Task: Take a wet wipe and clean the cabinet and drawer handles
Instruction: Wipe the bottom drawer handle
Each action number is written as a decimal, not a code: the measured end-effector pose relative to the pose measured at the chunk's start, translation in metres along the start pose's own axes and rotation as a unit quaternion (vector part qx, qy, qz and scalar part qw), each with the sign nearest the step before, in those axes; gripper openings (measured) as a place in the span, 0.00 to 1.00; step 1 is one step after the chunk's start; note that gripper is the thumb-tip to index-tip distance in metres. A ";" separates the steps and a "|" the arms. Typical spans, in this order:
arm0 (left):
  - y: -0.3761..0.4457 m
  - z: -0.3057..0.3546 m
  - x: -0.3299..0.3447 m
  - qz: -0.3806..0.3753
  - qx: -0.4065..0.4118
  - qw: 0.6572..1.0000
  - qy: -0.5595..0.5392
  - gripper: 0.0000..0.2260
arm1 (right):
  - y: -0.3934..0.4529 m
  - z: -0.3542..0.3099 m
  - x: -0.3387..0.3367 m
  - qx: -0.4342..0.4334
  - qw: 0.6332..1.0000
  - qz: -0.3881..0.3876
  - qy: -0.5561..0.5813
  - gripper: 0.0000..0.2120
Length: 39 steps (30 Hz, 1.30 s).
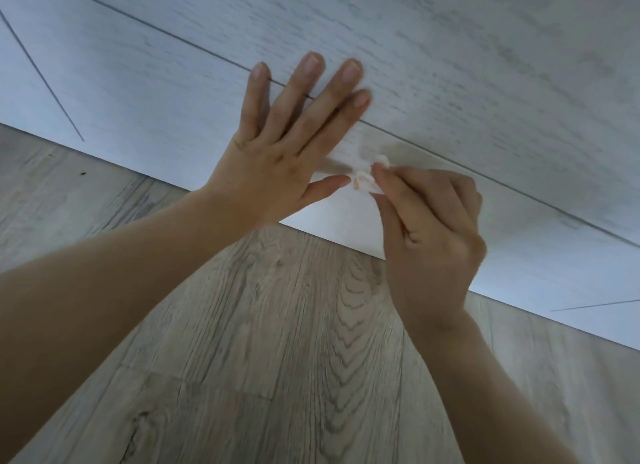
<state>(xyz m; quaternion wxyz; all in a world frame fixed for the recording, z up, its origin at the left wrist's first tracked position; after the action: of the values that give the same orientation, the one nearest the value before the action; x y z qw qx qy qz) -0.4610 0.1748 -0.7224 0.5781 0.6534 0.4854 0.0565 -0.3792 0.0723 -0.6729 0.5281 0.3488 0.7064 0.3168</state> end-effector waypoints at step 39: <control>-0.001 -0.006 -0.015 -0.071 0.064 0.995 0.034 0.32 | -0.061 0.119 -0.034 0.561 0.797 0.047 0.218 0.05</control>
<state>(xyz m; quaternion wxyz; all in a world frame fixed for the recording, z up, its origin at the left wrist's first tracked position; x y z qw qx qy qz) -0.4730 0.1681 -0.7141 0.5211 0.6506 0.5523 0.0065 -0.2668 0.0193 -0.7333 0.0560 0.5385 0.8397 -0.0428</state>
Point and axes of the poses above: each hand's wrist, its own y-axis towards the middle knuckle, its own x-axis out of the palm, z = x × y, the point moved 10 cm from there along y, towards the middle knuckle, and after that the axes turned 7 degrees about x, right-handed, at the moved point
